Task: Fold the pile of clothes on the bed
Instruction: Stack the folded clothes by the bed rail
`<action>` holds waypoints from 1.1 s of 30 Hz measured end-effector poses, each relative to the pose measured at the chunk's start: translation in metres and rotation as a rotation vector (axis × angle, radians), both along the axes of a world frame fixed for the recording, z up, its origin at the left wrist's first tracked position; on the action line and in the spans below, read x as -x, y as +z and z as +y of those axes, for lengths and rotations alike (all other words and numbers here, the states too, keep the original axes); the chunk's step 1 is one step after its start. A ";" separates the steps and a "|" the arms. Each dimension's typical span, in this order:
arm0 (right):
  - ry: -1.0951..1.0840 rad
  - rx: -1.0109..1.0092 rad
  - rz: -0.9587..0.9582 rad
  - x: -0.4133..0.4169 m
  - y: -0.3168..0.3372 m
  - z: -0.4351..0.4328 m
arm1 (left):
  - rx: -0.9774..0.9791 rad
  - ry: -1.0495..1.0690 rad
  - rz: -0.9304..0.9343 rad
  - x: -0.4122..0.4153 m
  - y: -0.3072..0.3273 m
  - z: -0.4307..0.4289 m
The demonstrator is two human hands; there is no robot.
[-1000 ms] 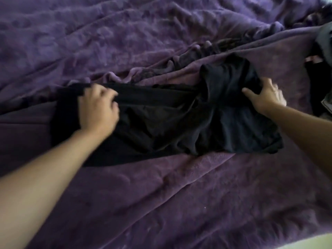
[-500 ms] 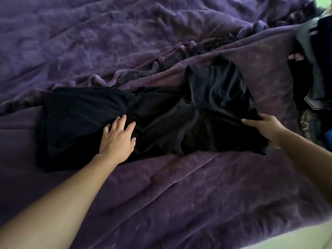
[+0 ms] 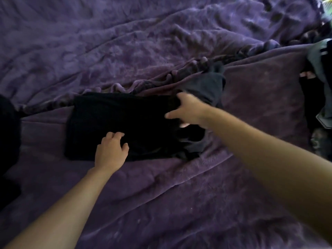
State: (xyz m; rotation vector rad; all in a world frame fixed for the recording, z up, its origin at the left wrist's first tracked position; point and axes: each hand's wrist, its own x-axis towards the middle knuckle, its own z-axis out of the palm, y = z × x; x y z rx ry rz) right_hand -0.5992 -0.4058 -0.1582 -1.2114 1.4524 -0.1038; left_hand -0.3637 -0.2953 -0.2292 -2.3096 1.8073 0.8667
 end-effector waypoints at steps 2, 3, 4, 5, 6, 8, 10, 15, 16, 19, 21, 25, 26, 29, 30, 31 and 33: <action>-0.030 -0.165 -0.117 -0.030 -0.030 0.006 | 0.023 0.059 0.007 -0.003 -0.002 0.006; -0.052 -0.151 -0.118 -0.033 -0.044 0.008 | 0.048 0.082 0.009 -0.004 -0.002 0.008; -0.106 -0.071 -0.097 -0.028 -0.055 0.009 | 0.089 0.092 0.013 -0.003 -0.002 0.009; -0.193 0.051 -0.040 -0.017 -0.063 0.008 | 0.142 0.083 0.018 0.000 -0.001 0.010; -0.298 0.179 0.050 0.001 -0.069 0.004 | 0.210 0.050 0.023 0.006 0.000 0.010; -0.504 0.400 0.300 0.048 -0.075 -0.011 | 0.355 -0.075 0.050 0.026 0.000 0.007; -0.704 0.394 0.417 0.089 -0.075 -0.028 | 0.438 -0.228 0.081 0.053 -0.006 0.002; -0.769 -0.102 0.120 0.098 -0.084 -0.068 | 0.024 -0.420 0.033 0.088 -0.045 0.008; -0.708 -0.105 0.112 0.098 -0.086 -0.075 | -0.039 -0.436 0.032 0.084 -0.051 0.011; -0.629 -0.079 0.050 0.099 -0.087 -0.081 | -0.094 -0.491 0.064 0.071 -0.056 0.014; -0.554 -0.067 0.054 0.102 -0.085 -0.073 | -0.123 -0.511 0.071 0.067 -0.055 0.011; -0.567 -0.057 -0.016 0.102 -0.088 -0.057 | -0.188 -0.443 0.132 0.070 -0.054 0.006; -0.592 0.043 -0.013 0.099 -0.088 -0.058 | -0.194 -0.431 0.140 0.072 -0.055 0.006; -0.434 0.635 0.164 0.084 -0.072 -0.056 | -0.180 -0.407 0.160 0.072 -0.059 0.008; -0.270 0.858 0.197 0.078 -0.063 -0.050 | -0.161 -0.399 0.177 0.071 -0.059 0.009; -0.080 1.027 0.192 0.071 -0.055 -0.039 | -0.134 -0.382 0.204 0.068 -0.058 0.010; 0.322 1.200 0.208 0.060 -0.051 -0.008 | -0.084 -0.291 0.277 0.063 -0.054 0.010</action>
